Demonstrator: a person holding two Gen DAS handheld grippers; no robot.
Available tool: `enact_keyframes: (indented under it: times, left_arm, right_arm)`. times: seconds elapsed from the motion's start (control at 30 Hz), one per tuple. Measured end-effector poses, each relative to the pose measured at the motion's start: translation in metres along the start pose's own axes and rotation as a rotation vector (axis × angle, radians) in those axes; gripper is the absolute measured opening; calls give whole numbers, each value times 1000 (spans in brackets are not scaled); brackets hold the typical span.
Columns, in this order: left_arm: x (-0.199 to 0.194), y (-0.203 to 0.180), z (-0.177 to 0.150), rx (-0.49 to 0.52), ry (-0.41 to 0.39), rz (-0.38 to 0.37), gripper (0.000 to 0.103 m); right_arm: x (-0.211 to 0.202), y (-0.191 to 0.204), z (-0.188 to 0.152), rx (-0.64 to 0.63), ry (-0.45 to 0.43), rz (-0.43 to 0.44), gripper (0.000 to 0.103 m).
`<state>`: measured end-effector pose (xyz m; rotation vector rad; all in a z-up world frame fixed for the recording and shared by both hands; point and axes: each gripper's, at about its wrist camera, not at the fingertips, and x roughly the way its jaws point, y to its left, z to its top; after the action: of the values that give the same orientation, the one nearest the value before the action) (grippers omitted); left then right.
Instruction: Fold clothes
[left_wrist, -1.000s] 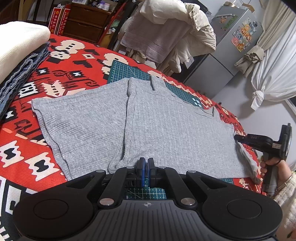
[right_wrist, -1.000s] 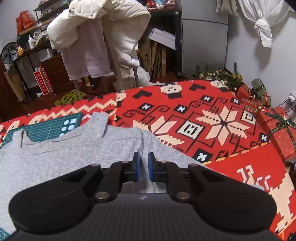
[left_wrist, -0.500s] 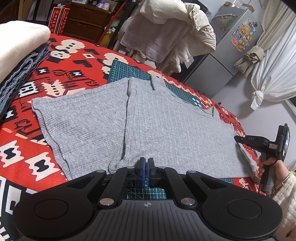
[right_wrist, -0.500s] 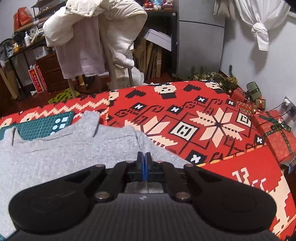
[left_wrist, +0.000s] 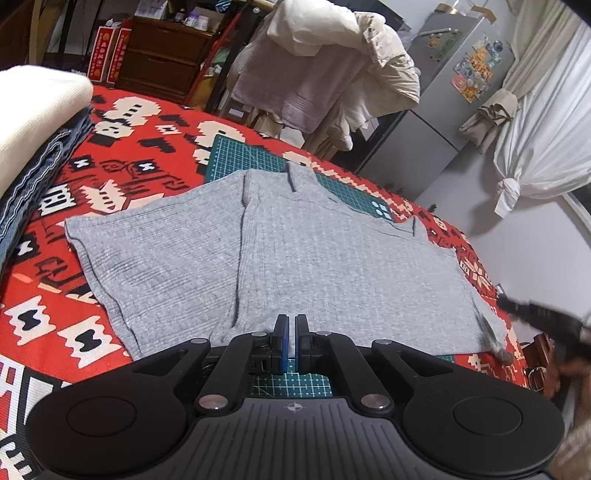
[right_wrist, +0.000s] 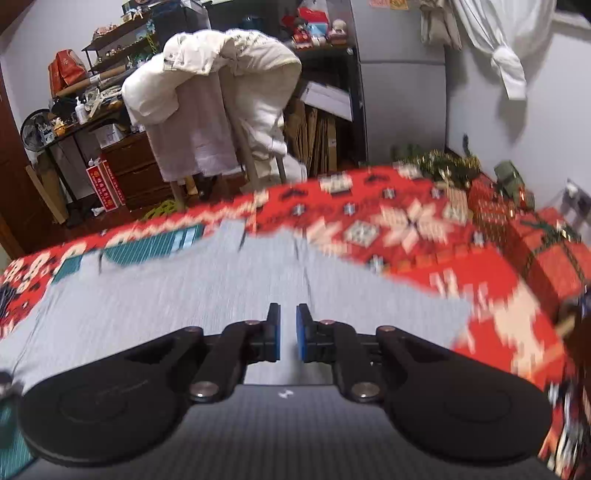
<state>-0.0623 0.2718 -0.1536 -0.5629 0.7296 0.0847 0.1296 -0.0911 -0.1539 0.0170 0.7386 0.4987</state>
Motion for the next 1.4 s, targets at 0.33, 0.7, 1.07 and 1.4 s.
enact_keyframes:
  times: [0.33,0.7,1.07,1.4]
  left_arm:
    - [5,4,1,22,11,48,1]
    - [26,-38,-8,141,12,-14,1]
    - [27,-34,-17,197,-12,78,1]
    - [7,9,-11,45,-27,69,2]
  right_arm:
    - [-12,-15,-50,41,30,-54,11]
    - [-8,89,-57,-141,-7,94,11]
    - [11,203,-87,-327,30,227,11]
    - [23,247,-96,-350,67,301,11]
